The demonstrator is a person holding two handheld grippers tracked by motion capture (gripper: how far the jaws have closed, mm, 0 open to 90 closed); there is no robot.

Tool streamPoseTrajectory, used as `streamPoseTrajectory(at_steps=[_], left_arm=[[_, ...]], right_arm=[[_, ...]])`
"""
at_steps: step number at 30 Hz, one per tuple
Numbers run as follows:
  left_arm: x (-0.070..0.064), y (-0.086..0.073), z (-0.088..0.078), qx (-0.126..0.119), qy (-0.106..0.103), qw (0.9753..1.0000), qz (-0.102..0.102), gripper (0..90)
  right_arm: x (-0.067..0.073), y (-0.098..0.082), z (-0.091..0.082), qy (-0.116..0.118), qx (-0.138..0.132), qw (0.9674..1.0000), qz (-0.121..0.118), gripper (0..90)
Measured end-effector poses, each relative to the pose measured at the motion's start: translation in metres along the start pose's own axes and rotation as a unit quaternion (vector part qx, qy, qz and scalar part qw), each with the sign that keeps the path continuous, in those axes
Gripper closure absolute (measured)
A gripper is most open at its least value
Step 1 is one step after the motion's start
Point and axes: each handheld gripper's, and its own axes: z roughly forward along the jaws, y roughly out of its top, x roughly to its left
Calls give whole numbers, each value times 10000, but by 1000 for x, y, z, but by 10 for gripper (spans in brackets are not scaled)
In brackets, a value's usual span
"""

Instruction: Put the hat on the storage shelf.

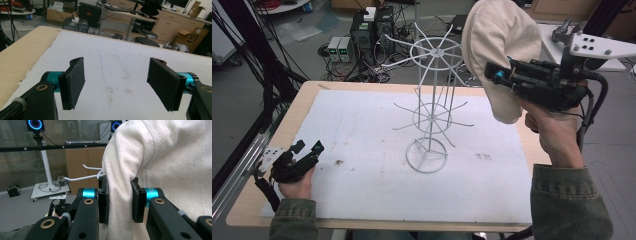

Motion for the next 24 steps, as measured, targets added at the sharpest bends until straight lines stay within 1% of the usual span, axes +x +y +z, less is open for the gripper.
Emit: streamPoseTrajectory(at_steps=[6,11,14,16,20,24], left_arm=[[-1,0,0,-3,-4,10000,-6,303],[-1,0,1,-1,12,10000,-3,303],[-1,0,0,-3,19,10000,2,303],[-1,0,1,-3,20,10000,4,303],[-1,0,1,0,8,10000,7,303],[-1,0,1,8,13,10000,18,302]], right_arm=[[1,-3,6,-15,108,9999,47,722],[0,-12,11,55,240,9997,74,719],[-2,-18,14,107,371,9992,130,715],[-3,-23,16,102,428,9989,152,709],[-8,-28,15,122,400,9987,282,709],[-11,-31,13,109,392,9986,330,703]])
